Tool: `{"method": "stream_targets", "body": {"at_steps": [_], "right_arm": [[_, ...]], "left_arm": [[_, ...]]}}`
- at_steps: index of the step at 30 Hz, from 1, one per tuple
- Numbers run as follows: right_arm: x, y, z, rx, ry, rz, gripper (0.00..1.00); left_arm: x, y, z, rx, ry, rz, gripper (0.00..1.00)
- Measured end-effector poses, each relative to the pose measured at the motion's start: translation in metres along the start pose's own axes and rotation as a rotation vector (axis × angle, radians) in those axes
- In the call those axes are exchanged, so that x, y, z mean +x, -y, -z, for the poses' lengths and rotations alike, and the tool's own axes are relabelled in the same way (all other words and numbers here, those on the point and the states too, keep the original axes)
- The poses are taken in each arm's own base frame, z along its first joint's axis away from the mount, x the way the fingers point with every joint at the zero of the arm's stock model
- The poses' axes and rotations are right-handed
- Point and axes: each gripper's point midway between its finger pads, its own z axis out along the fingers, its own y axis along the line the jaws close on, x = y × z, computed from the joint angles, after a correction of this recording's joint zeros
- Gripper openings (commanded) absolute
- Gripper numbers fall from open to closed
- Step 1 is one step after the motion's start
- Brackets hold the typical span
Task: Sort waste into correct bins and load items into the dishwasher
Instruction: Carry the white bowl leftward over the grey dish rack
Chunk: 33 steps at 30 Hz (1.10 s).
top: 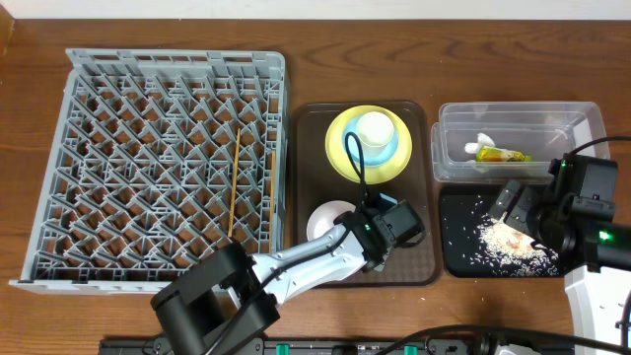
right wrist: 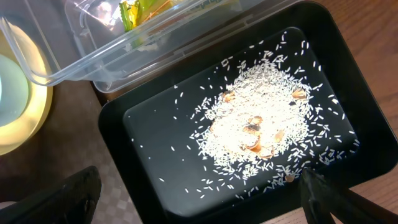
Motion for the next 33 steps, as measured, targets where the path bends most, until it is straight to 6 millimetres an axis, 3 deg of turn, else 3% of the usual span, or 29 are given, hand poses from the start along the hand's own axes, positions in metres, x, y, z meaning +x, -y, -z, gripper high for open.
{"method": "stream_targets", "body": {"at_steps": [12, 18, 24, 33], "right_arm": [[0.000, 0.000, 0.000, 0.000, 0.000, 0.000, 0.99], [0.000, 0.000, 0.000, 0.000, 0.000, 0.000, 0.99], [0.000, 0.000, 0.000, 0.000, 0.000, 0.000, 0.99], [0.000, 0.000, 0.000, 0.000, 0.000, 0.000, 0.99]], "left_arm": [[0.002, -0.002, 0.000, -0.011, -0.009, -0.007, 0.08], [0.005, -0.006, 0.010, -0.013, -0.020, -0.058, 0.08], [-0.007, -0.010, 0.047, 0.109, -0.005, -0.030, 0.08], [-0.039, -0.028, 0.123, 0.413, 0.097, 0.076, 0.07]]}}
